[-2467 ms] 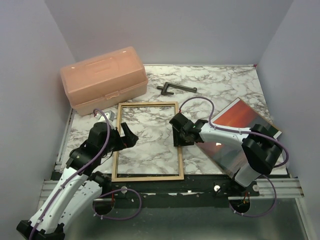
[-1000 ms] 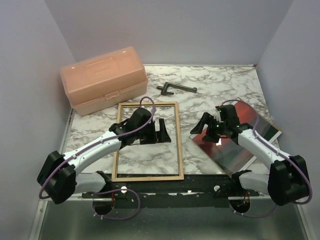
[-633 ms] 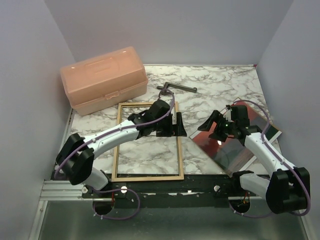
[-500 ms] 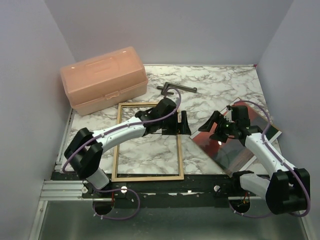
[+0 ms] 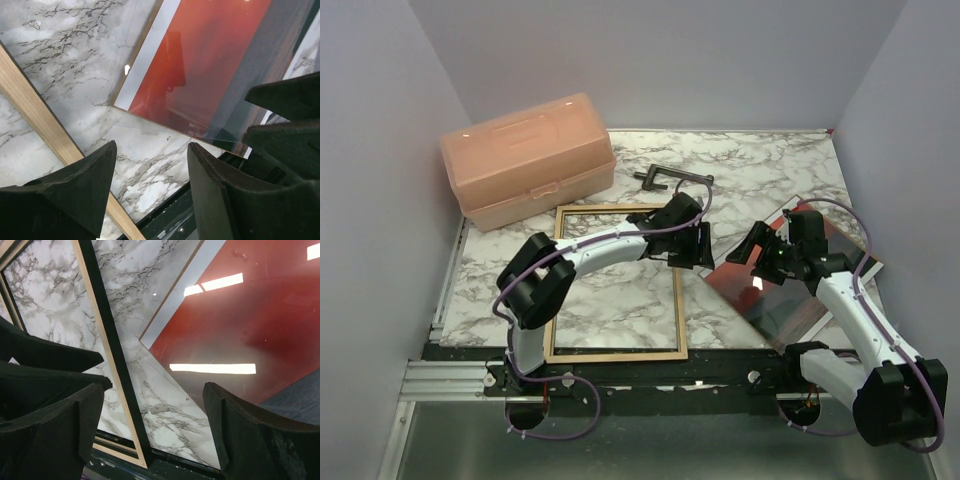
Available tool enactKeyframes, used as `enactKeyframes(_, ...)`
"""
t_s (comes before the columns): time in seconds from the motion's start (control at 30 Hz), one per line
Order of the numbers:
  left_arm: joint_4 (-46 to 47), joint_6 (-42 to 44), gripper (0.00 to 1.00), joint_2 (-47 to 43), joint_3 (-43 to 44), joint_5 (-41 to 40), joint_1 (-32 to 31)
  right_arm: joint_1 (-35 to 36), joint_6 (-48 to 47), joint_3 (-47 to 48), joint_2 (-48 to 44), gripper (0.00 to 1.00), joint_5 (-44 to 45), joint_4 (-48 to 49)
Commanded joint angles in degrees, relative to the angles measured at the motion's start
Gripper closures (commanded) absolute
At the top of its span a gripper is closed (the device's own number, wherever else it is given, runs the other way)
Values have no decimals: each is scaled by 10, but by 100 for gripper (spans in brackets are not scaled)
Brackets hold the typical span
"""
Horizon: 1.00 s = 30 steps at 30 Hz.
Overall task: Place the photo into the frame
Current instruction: Pick up the photo frame item at the center of the board.
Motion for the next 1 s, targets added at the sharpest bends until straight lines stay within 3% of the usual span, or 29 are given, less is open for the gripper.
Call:
enactKeyframes(0.0,-60,15,42,41,56,-31,-9,-3,-9,10,-6,12,24,-24)
enactKeyframes(0.73,-172,24,32,165,189,-66,-17,-3,3,-1,-19,12,11,-20)
enactKeyframes(0.97,-172,20,29,191,204,-35,-18,-3,5,-3,-24,12,11,-20)
